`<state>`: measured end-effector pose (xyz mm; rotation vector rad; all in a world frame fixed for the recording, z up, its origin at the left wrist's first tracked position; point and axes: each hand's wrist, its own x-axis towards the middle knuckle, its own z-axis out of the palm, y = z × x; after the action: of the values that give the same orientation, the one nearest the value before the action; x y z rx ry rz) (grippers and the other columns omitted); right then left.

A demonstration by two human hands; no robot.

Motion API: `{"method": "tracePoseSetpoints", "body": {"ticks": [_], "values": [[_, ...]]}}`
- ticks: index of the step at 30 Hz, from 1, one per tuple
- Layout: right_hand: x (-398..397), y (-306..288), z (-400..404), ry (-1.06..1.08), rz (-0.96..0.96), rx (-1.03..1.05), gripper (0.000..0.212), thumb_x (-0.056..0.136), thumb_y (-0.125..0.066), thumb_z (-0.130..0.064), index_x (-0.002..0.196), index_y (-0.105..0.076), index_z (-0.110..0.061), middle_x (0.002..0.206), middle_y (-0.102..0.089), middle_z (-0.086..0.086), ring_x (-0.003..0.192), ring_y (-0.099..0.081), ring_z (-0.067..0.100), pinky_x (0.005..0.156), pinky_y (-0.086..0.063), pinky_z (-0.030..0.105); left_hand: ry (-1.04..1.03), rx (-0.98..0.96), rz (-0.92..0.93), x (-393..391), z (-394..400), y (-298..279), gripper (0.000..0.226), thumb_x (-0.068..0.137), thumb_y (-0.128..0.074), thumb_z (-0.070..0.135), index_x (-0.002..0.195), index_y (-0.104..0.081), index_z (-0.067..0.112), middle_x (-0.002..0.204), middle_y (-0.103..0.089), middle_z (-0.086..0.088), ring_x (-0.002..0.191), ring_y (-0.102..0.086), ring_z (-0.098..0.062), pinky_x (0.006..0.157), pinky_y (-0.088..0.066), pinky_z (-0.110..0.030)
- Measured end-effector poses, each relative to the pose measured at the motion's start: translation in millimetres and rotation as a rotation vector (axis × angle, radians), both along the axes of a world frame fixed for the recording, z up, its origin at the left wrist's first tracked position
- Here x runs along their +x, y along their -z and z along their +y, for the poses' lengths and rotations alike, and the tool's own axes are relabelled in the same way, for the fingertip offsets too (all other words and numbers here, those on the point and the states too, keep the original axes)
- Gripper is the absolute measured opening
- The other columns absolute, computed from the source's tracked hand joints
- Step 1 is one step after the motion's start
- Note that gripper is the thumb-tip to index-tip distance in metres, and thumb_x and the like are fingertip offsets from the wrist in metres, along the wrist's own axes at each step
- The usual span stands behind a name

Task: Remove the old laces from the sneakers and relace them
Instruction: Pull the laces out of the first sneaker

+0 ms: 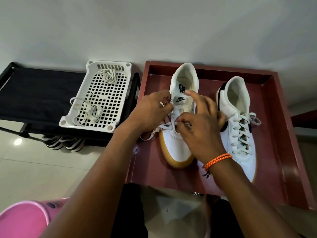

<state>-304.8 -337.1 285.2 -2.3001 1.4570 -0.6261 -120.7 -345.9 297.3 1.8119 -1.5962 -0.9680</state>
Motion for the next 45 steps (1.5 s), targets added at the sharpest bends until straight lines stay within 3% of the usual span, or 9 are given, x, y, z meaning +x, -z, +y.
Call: {"method": "tracePoseSetpoints", "body": {"ticks": [5,10,15,21,23,25,32,39,45], "values": [[-2.3,-12.8,-8.0,0.206,-0.274,0.016,0.019,0.08,-0.061,-0.034,0.064,-0.066,-0.027,0.135,-0.055,-0.02,0.122,-0.046,0.015,0.094,-0.027,0.039,0.001,0.013,0.011,-0.6,-0.9,1.2,0.014,0.103,-0.059,0.022,0.114,-0.068,0.019,0.073,-0.073,-0.001,0.065,-0.073,-0.025,0.068,-0.063,-0.053],[-3.2,-12.0,-2.8,0.06,-0.064,-0.066,0.021,0.085,-0.058,-0.027,0.093,-0.077,-0.034,0.164,-0.036,-0.012,0.15,-0.028,0.02,0.106,-0.022,0.042,0.003,0.007,0.0,-0.2,-0.8,0.9,0.013,0.103,-0.059,0.023,0.112,-0.068,0.02,0.073,-0.074,-0.005,0.064,-0.073,-0.028,0.069,-0.062,-0.055],[-1.3,1.7,1.9,-0.052,0.096,-0.021,0.015,0.091,-0.064,-0.028,0.081,-0.075,-0.03,0.17,-0.027,-0.013,0.155,-0.02,0.024,0.108,-0.027,0.059,0.005,0.01,-0.002,-0.4,-0.4,0.1,0.011,0.104,-0.059,0.024,0.11,-0.067,0.02,0.073,-0.075,-0.005,0.064,-0.074,-0.026,0.068,-0.063,-0.053],[-3.2,-3.1,-8.1,0.093,-0.241,-0.015,0.021,0.078,-0.061,-0.033,0.061,-0.068,-0.024,0.135,-0.056,-0.019,0.117,-0.046,0.015,0.094,-0.037,0.039,0.005,0.005,0.009,-3.7,1.1,-2.9,0.011,0.104,-0.06,0.023,0.11,-0.068,0.021,0.072,-0.073,-0.004,0.066,-0.073,-0.028,0.069,-0.063,-0.052],[-2.8,-1.4,-9.2,0.067,-0.375,0.007,0.021,0.078,-0.063,-0.024,0.059,-0.064,-0.016,0.127,-0.058,-0.011,0.107,-0.053,0.02,0.087,-0.042,0.017,0.001,0.0,-0.002,-5.2,1.2,-3.5,0.012,0.104,-0.061,0.022,0.112,-0.069,0.02,0.068,-0.07,-0.001,0.066,-0.072,-0.029,0.069,-0.062,-0.052],[-1.1,-0.4,-9.4,0.041,-0.423,0.029,0.019,0.077,-0.066,-0.016,0.059,-0.062,-0.011,0.125,-0.057,-0.006,0.103,-0.058,0.02,0.074,-0.043,0.009,-0.001,-0.005,-0.015,-5.2,1.0,-4.2,0.013,0.103,-0.06,0.021,0.112,-0.069,0.019,0.064,-0.066,0.002,0.065,-0.071,-0.029,0.069,-0.062,-0.053],[-11.8,-4.1,-17.0,0.087,-0.438,0.008,0.015,0.081,-0.069,-0.002,0.067,-0.067,-0.005,0.118,-0.061,-0.002,0.08,-0.063,0.011,0.064,-0.052,0.031,-0.003,-0.001,-0.015,-4.5,1.8,-3.0,0.011,0.102,-0.059,0.022,0.109,-0.067,0.02,0.073,-0.074,0.002,0.068,-0.074,-0.023,0.074,-0.062,-0.053],[-10.1,-3.3,-14.5,0.126,-0.476,-0.011,0.021,0.085,-0.066,-0.012,0.065,-0.06,-0.009,0.111,-0.067,-0.005,0.076,-0.07,0.017,0.062,-0.056,0.043,0.013,0.022,0.003,-6.2,2.2,-6.6,0.006,0.104,-0.057,0.018,0.103,-0.062,0.015,0.069,-0.076,-0.002,0.063,-0.075,-0.019,0.071,-0.063,-0.052],[-31.3,-28.9,-26.2,0.353,-0.791,-0.056,0.02,0.098,-0.045,-0.014,0.09,-0.06,-0.003,0.098,-0.072,0.013,0.068,-0.076,0.019,0.045,-0.056,0.037,-0.02,-0.024,-0.039,-10.0,6.0,-10.5,0.005,0.101,-0.061,0.018,0.097,-0.06,0.015,0.069,-0.075,0.0,0.056,-0.072,-0.013,0.067,-0.063,-0.047]]}}
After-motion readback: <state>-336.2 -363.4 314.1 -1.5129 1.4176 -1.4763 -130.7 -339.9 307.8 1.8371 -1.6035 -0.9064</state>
